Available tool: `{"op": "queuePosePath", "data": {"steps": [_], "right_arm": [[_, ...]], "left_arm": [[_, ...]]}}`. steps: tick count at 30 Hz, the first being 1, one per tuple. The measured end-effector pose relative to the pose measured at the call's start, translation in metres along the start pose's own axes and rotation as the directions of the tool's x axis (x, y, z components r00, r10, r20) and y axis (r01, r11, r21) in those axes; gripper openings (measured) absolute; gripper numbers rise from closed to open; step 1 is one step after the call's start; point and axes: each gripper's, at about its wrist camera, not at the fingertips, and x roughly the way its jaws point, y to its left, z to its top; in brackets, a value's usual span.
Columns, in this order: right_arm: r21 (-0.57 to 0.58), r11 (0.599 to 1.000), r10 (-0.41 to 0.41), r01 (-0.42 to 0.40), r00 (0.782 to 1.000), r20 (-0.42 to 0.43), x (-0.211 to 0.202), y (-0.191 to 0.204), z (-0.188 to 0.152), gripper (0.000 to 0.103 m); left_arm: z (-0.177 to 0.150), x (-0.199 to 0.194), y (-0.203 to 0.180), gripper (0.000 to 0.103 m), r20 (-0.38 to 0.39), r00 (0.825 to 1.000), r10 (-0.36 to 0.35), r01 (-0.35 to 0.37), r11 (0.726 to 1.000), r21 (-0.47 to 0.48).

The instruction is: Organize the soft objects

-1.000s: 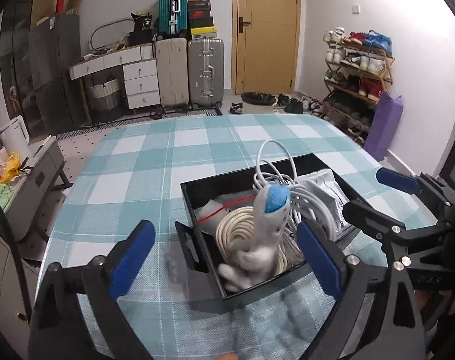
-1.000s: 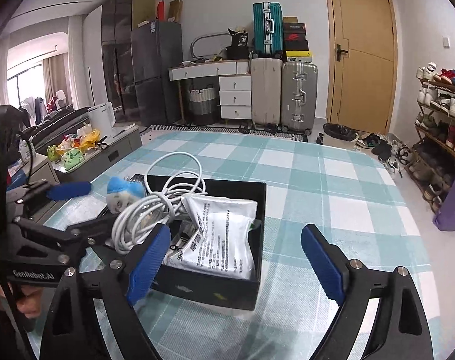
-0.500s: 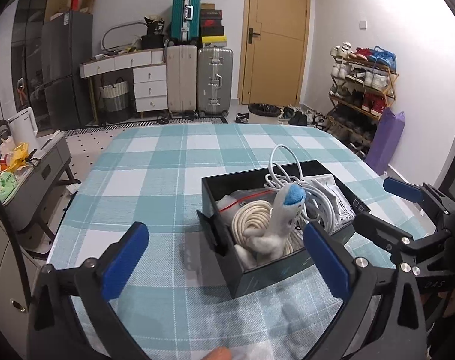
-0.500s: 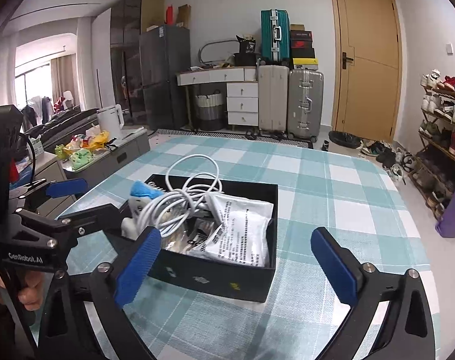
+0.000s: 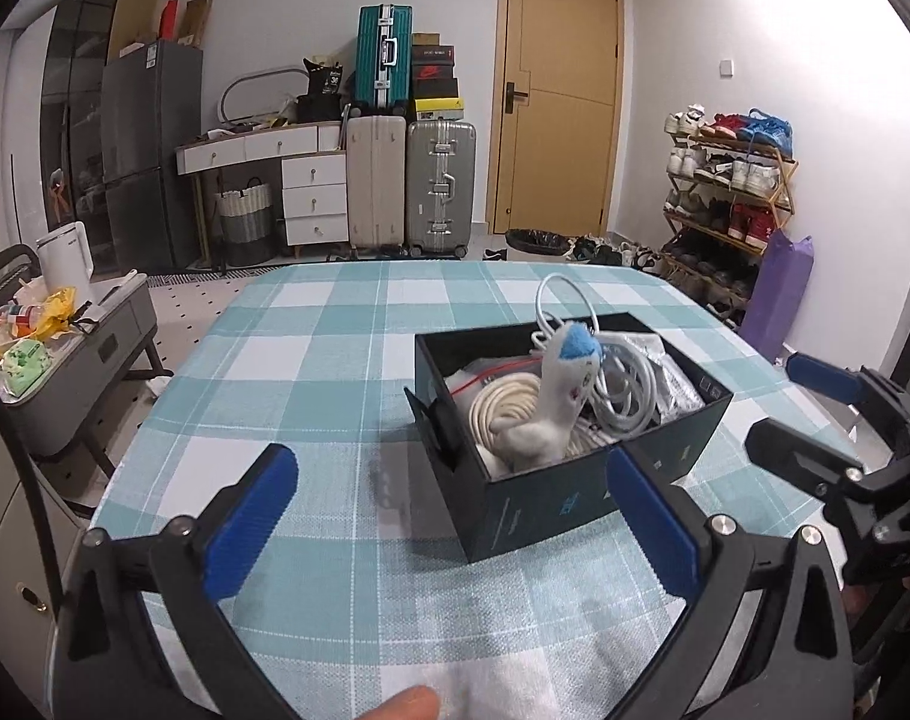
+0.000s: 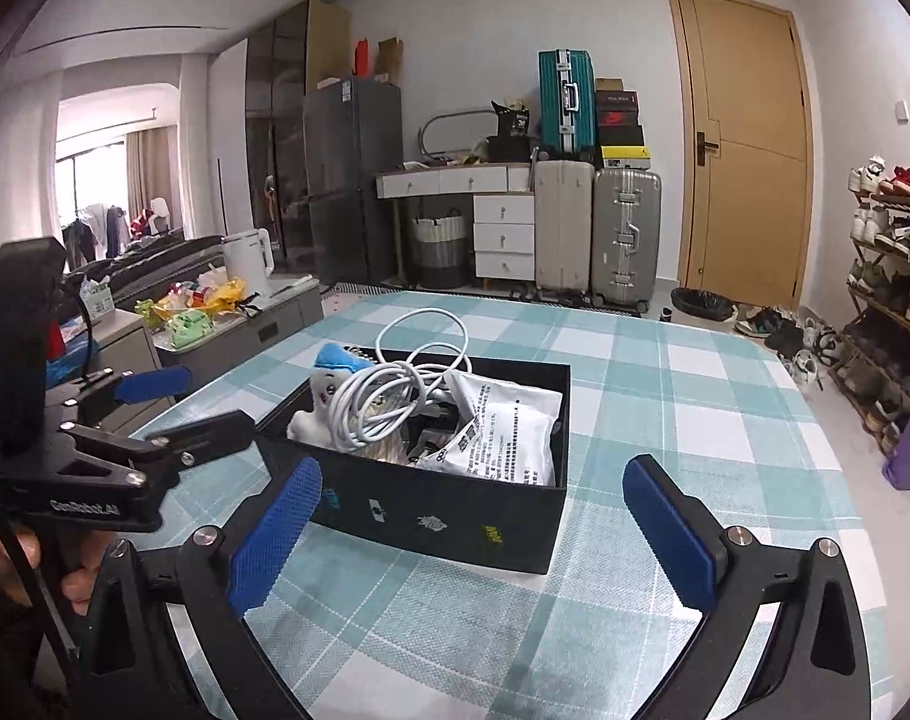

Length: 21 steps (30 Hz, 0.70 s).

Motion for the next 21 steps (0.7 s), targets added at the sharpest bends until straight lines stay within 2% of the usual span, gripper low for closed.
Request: {"op": "queuePosePath", "data": {"steps": [9,21], "right_arm": [[-0.007,1.0,0.022,-0.022,0.999,0.041,-0.007,0.002,-0.008,0.102],[-0.029,1.0,0.013,-0.011,0.998,0.059,-0.009,0.005,-0.014,0.102]], "left_arm": [[-0.008,-0.001,-0.004,0.103,0.05,0.999,-0.007,0.007,1.0,0.006],[-0.01,-0.005,-0.008,0.103,0.087,0.996,-0.019,0.017,1.0,0.017]]}}
